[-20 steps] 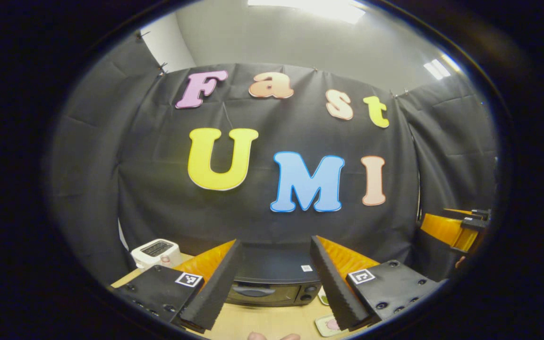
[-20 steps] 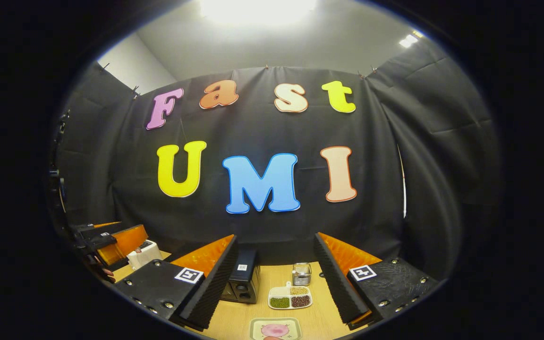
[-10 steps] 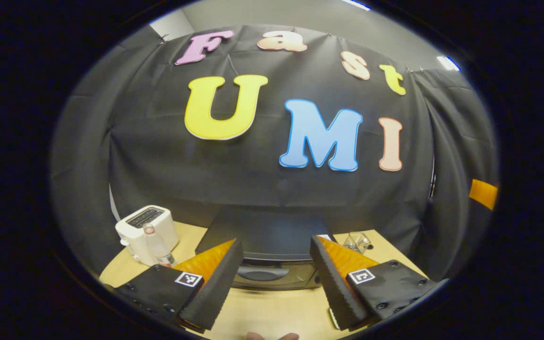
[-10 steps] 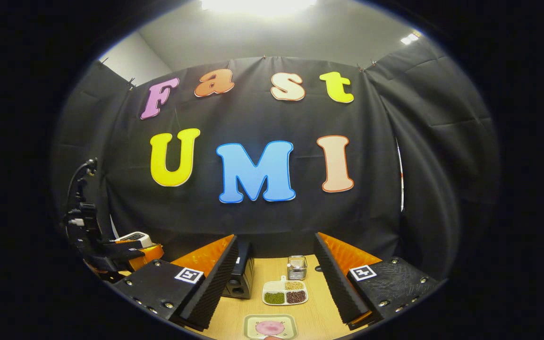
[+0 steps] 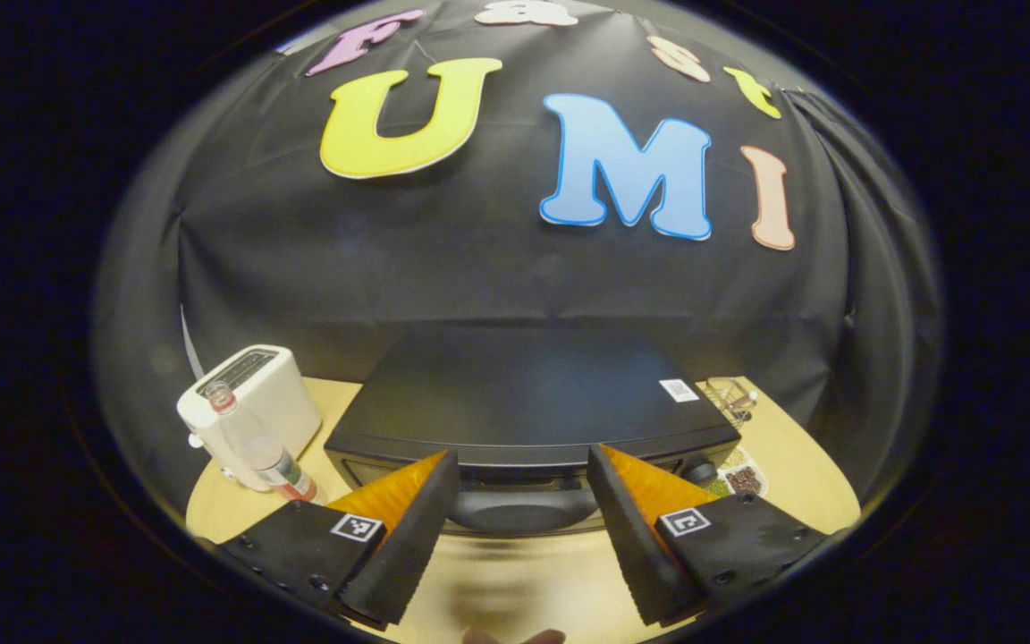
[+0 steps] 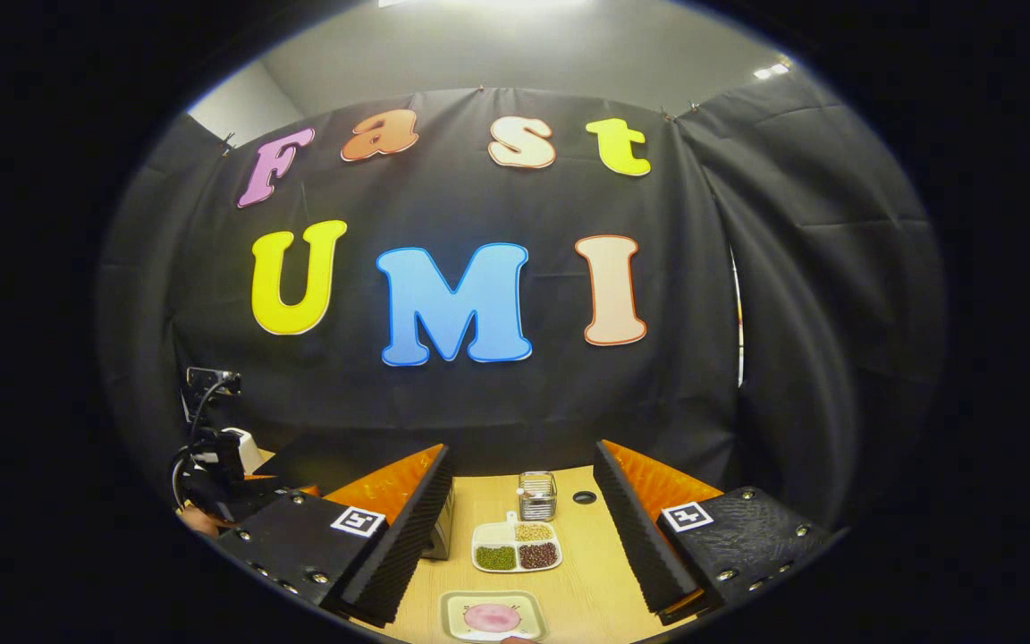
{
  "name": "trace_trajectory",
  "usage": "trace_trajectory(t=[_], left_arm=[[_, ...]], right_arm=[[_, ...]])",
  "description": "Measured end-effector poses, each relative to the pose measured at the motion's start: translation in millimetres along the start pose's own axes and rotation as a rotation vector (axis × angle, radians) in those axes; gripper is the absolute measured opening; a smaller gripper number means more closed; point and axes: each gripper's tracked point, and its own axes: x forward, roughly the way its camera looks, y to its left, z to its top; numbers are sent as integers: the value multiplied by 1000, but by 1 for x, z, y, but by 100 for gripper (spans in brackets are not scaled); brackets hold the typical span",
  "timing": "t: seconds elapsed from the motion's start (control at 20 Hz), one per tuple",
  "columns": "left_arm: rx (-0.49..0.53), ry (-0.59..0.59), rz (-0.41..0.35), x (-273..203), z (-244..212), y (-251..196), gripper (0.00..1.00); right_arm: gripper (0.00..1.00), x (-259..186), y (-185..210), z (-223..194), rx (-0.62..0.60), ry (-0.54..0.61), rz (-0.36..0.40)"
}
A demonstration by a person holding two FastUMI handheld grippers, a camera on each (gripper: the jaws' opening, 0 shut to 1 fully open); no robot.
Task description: Open the electric oven with the left hand, put the food in, and close the electric oven.
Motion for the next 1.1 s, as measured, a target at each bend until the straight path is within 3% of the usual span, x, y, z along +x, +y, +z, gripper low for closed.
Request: trace_trajectory(t=[0.2,0.3,0.35,0.45,0.5,0.6,1.0,1.05,1.1], left_arm=[[31,20,9,13,-11,3,92],[41,18,20,12,-10,3,100],[59,20,25,11,-12,2,96],[58,19,28,11,-14,1,100],[47,24,26,9,-16,1,96],[46,27,24,1,-19,1,100],[49,31,25,-27,-48,2,97],[49,34,22,-28,-52,2,100],[44,37,19,-30,-54,2,96]], right_arm=[[97,5,-8,-1,3,9,-27],[97,7,-8,-2,3,12,-32],[97,9,-6,-3,2,14,-31],[97,10,0,-3,5,17,-18],[97,11,4,-3,4,17,-10],[97,11,10,-1,1,14,7],[97,6,19,-2,2,16,53],[97,4,19,-2,3,17,53],[97,3,18,-2,3,19,53]])
